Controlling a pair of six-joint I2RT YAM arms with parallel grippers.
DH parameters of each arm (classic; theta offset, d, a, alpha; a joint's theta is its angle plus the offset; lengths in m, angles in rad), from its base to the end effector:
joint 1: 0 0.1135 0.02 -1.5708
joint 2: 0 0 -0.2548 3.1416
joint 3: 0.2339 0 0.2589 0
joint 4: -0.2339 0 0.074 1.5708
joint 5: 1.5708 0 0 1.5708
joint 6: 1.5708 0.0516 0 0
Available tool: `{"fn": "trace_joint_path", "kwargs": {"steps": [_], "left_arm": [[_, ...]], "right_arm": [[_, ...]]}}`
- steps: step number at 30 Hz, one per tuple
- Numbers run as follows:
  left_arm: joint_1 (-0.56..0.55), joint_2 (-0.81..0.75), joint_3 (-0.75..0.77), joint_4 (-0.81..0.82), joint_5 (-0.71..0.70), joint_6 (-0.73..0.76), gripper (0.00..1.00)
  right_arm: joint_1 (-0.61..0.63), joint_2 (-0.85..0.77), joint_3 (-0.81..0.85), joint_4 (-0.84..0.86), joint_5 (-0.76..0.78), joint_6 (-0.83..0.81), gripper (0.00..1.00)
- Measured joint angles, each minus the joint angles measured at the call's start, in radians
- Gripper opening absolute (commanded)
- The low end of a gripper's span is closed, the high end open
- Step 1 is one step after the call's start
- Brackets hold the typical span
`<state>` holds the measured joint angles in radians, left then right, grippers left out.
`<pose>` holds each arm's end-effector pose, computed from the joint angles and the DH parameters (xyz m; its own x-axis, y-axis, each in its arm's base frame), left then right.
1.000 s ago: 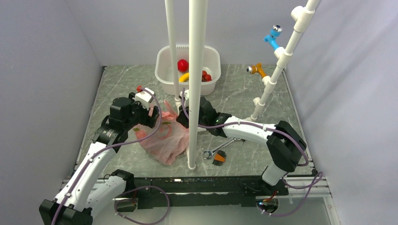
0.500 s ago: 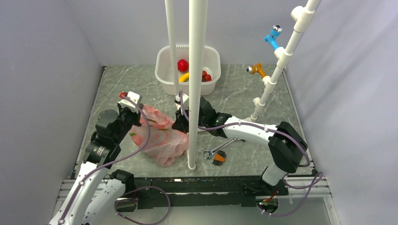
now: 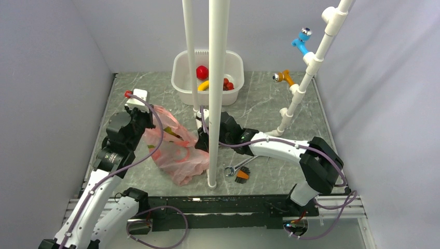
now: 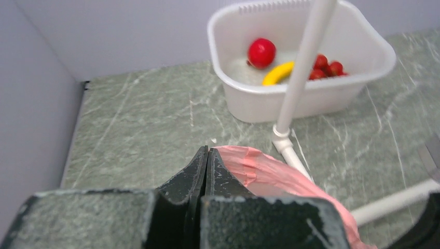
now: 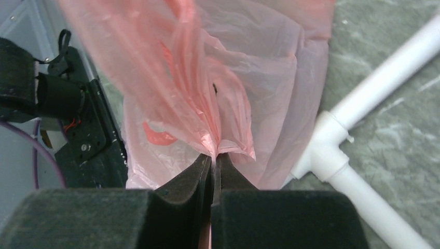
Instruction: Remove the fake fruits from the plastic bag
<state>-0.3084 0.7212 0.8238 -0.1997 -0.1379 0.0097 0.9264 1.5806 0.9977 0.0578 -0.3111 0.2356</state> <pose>0.1904 -0.0532 0.3551 -0.0907 0.0390 -0.9951 0.1712 0.9850 0.0230 0.2110 0.3071 0.2180 -0.5076 -0.3056 -0.8056 -0.8245 0.4437 0.3512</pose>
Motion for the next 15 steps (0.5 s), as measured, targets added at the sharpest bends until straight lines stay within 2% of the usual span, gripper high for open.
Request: {"fn": "trace_joint_path", "kwargs": {"steps": [4,8,11,15], "left_arm": [[0.000,-0.025,0.006,0.034,-0.133,-0.016,0.00],[0.003,-0.108,-0.072,0.081,-0.318,-0.041,0.00],[0.013,-0.177,-0.114,0.063,-0.451,-0.062,0.00],[0.015,-0.253,-0.139,0.064,-0.578,-0.079,0.00]], "right_arm": [[0.000,-0.035,-0.056,0.004,0.051,0.049,0.00],[0.000,-0.096,-0.109,0.020,0.104,0.089,0.03],[-0.001,-0.134,-0.123,0.057,0.132,0.110,0.11],[-0.014,-0.119,-0.085,0.102,0.127,0.137,0.08]]}}
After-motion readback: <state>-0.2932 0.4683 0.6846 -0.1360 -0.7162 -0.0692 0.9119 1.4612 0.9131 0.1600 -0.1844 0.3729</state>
